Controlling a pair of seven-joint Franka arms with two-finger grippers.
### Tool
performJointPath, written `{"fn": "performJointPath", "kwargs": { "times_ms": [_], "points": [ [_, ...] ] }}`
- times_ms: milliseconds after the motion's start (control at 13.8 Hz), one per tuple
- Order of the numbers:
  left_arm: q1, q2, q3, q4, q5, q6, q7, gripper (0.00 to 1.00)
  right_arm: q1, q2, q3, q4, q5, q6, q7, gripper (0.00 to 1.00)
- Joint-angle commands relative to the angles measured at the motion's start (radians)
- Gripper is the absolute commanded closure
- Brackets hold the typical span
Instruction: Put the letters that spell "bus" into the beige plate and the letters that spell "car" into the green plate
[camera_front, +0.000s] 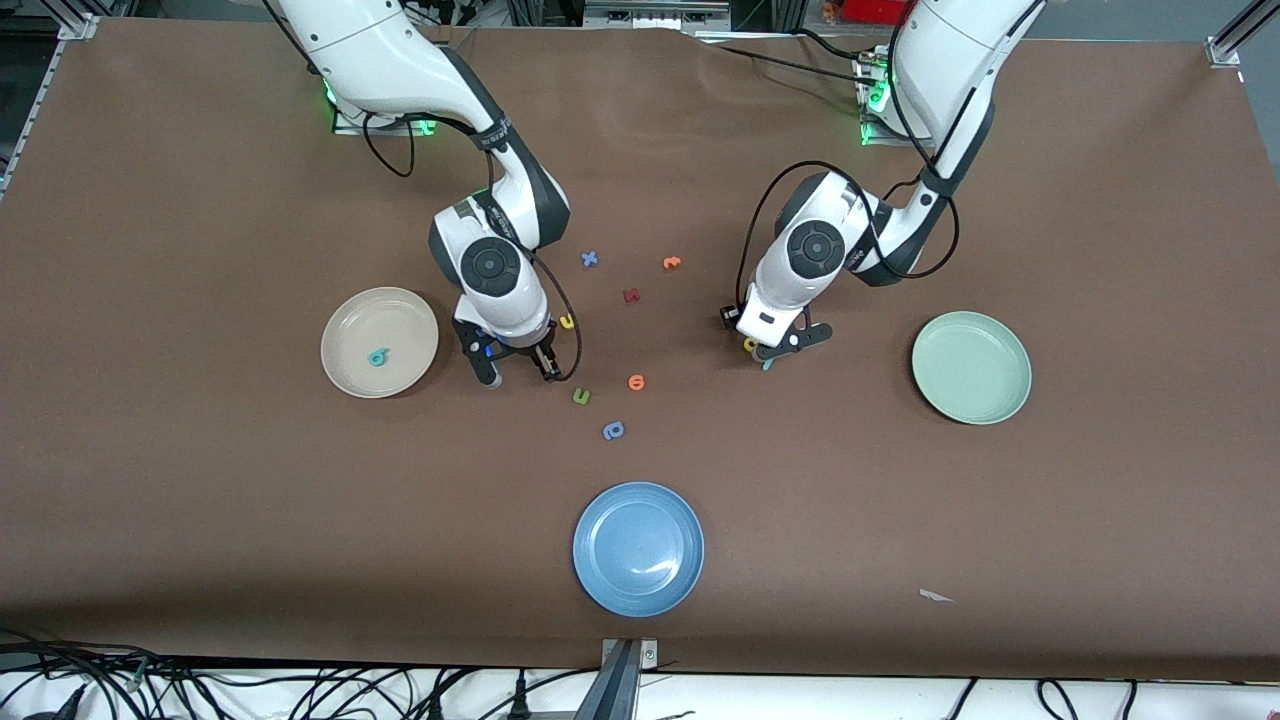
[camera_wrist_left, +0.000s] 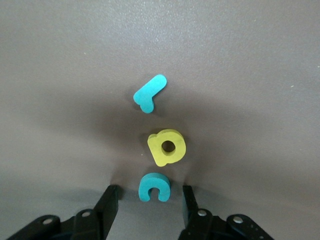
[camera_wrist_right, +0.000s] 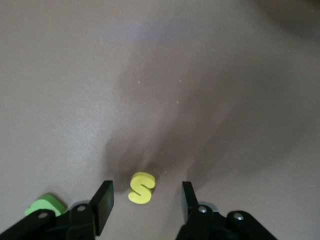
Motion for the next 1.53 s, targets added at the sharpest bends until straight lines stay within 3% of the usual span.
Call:
{"fn": "performJointPath", "kwargs": {
  "times_ms": [0,145,291,509,727,873,1018,1309,1455],
  "points": [
    [-0.004,0.014,0.003,0.020,0.017,0.004,-0.009,0.54,0.011,0.021,-0.006,0.025,-0.006,0.000,0.021,0.38],
    [-0.004,0.014,0.003,0.018,0.017,0.004,-0.007,0.74,0.013,0.031,-0.006,0.034,-0.008,0.000,0.021,0.42],
    [-0.006,0.014,0.003,0.020,0.018,0.003,-0.007,0.86,0.017,0.033,-0.006,0.036,-0.008,0.000,0.021,0.48],
    [-0.001,0.009,0.003,0.020,0.018,0.000,0.001,0.92,0.019,0.039,-0.006,0.036,-0.011,0.000,0.017,0.60],
    [0.012,-0.049,0.003,0.020,0.020,-0.037,0.008,0.96,0.022,0.039,-0.007,0.036,-0.034,-0.008,-0.009,0.89],
    [0.035,-0.106,0.001,0.022,0.020,-0.097,0.019,0.98,0.020,0.022,-0.009,0.043,-0.045,-0.040,-0.028,0.91],
    [0.078,-0.159,0.001,0.022,0.020,-0.173,0.060,1.00,0.013,-0.005,-0.018,0.083,-0.042,-0.160,-0.118,0.90],
    [0.256,-0.253,0.001,0.022,0.014,-0.368,0.299,1.00,0.002,-0.102,-0.142,0.071,-0.025,-0.386,-0.447,0.88],
    [0.357,-0.259,0.004,0.022,0.020,-0.408,0.445,1.00,-0.018,-0.145,-0.193,0.019,0.000,-0.420,-0.624,0.87]
  ]
}}
